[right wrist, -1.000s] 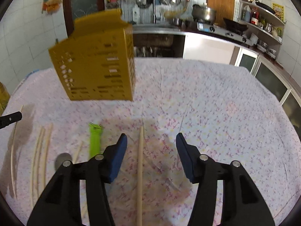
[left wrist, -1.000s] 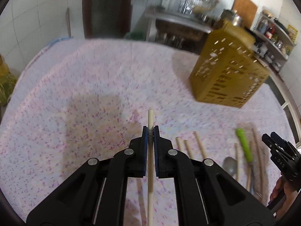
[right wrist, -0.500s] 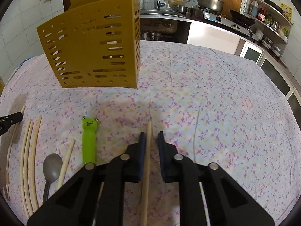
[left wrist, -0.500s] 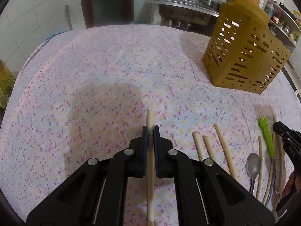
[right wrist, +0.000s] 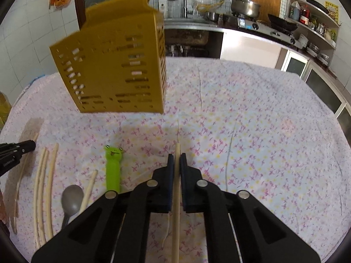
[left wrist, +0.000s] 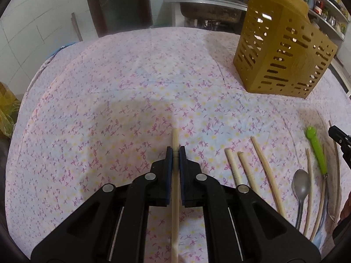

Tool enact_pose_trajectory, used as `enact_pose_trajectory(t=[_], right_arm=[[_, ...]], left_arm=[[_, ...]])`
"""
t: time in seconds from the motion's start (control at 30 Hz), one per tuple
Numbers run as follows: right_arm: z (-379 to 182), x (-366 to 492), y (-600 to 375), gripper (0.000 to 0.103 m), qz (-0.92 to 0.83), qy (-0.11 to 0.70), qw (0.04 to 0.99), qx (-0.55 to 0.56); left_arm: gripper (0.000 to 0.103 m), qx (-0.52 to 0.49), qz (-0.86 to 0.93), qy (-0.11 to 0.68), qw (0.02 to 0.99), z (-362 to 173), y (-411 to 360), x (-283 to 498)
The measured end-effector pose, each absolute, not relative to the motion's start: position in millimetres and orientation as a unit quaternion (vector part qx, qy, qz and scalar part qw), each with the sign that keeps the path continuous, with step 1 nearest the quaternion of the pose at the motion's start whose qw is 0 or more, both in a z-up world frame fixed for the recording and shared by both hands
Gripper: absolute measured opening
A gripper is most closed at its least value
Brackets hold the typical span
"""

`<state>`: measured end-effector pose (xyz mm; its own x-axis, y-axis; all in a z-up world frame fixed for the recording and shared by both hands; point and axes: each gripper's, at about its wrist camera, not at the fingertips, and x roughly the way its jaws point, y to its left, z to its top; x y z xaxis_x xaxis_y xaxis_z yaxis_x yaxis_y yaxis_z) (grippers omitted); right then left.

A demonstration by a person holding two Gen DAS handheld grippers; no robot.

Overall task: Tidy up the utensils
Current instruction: 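Lift both held chopsticks and carry them toward the yellow slotted holder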

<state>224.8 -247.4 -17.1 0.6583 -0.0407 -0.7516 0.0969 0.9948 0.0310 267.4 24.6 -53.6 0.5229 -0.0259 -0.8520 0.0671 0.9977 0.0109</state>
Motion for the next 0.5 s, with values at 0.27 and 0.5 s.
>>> enact_pose_trajectory(t=[0.27, 0.5], right_arm=[[22, 197, -248, 0.006, -0.037, 0.337, 0.940, 0.036], [45, 178, -249, 0.006, -0.031, 0.299, 0.953, 0.037]], left_arm=[[0.004, -0.011, -0.039, 0.412, 0.910, -5, 26, 234], [0.004, -0.024, -0.045, 0.350, 0.935, 41, 25, 208]])
